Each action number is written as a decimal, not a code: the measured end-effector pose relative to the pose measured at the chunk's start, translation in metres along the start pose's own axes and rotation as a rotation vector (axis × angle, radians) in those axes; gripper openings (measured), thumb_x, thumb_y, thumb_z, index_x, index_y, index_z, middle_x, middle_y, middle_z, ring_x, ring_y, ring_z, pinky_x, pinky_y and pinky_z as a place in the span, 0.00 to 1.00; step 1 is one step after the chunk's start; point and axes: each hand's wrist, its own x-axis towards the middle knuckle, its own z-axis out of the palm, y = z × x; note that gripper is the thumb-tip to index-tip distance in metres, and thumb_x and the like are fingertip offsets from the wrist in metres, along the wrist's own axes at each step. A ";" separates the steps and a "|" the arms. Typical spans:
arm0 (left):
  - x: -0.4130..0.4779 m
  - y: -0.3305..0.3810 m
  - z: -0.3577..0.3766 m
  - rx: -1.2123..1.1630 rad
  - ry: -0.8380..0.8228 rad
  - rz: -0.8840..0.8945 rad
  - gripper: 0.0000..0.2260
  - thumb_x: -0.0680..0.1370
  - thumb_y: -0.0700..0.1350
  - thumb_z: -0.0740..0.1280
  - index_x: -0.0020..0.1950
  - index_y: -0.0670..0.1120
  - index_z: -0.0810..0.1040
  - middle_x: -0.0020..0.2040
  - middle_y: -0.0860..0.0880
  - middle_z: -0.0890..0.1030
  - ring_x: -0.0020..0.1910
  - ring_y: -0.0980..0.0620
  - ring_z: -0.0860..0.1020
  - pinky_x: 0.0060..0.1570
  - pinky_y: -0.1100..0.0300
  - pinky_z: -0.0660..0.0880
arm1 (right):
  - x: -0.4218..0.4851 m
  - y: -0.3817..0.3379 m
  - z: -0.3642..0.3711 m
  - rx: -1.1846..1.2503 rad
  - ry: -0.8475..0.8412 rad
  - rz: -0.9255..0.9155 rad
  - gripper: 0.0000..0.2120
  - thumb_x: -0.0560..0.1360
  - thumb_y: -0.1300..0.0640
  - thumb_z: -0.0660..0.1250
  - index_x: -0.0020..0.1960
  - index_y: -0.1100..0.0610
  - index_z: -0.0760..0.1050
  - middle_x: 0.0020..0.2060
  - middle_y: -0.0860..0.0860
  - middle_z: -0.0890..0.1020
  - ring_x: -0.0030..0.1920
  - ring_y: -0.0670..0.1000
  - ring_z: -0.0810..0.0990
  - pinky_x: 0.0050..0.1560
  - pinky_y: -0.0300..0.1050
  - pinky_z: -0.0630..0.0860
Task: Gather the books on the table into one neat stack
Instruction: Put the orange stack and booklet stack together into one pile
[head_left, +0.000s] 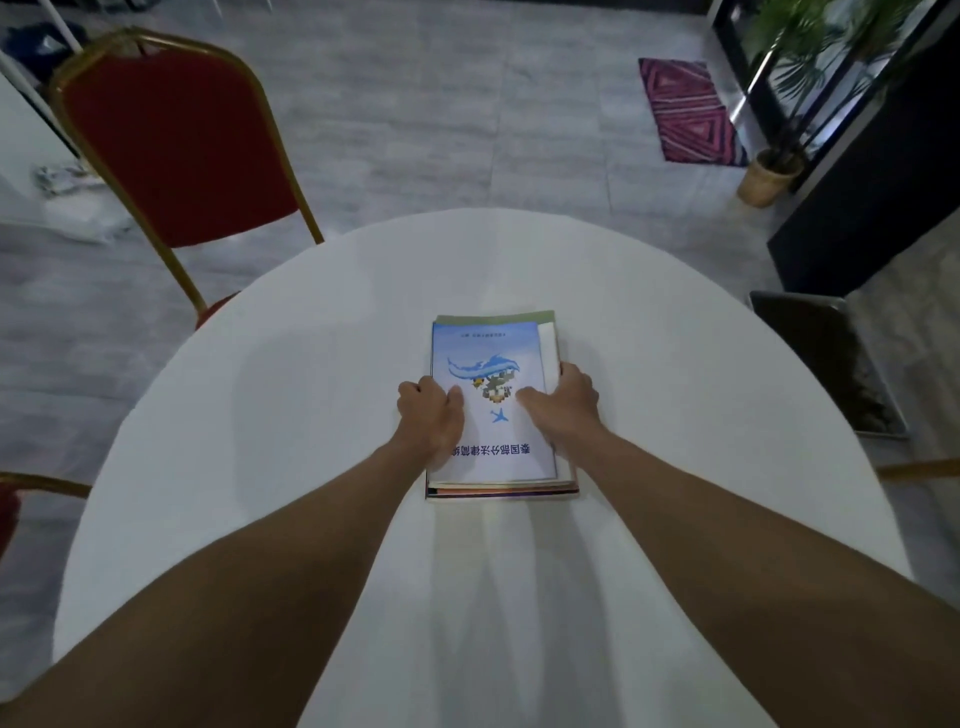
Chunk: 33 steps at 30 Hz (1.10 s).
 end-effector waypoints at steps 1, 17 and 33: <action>0.003 -0.001 0.004 0.010 0.002 0.012 0.22 0.83 0.50 0.54 0.69 0.34 0.65 0.66 0.35 0.66 0.65 0.39 0.66 0.64 0.50 0.64 | 0.005 0.002 0.002 -0.029 0.008 -0.004 0.32 0.74 0.49 0.69 0.74 0.59 0.67 0.70 0.58 0.71 0.73 0.60 0.67 0.70 0.56 0.71; 0.009 -0.017 0.019 -0.604 -0.056 0.118 0.24 0.83 0.50 0.55 0.78 0.57 0.54 0.76 0.55 0.64 0.69 0.56 0.69 0.67 0.59 0.65 | 0.011 0.034 0.017 0.138 -0.049 -0.195 0.36 0.79 0.42 0.64 0.82 0.43 0.51 0.72 0.38 0.68 0.73 0.44 0.69 0.71 0.43 0.65; 0.001 -0.024 0.020 -0.490 -0.091 0.064 0.24 0.81 0.55 0.52 0.76 0.67 0.49 0.75 0.55 0.68 0.68 0.47 0.73 0.70 0.44 0.66 | 0.003 0.037 0.016 0.084 -0.018 -0.153 0.32 0.80 0.39 0.62 0.80 0.43 0.56 0.69 0.38 0.73 0.69 0.48 0.75 0.69 0.49 0.70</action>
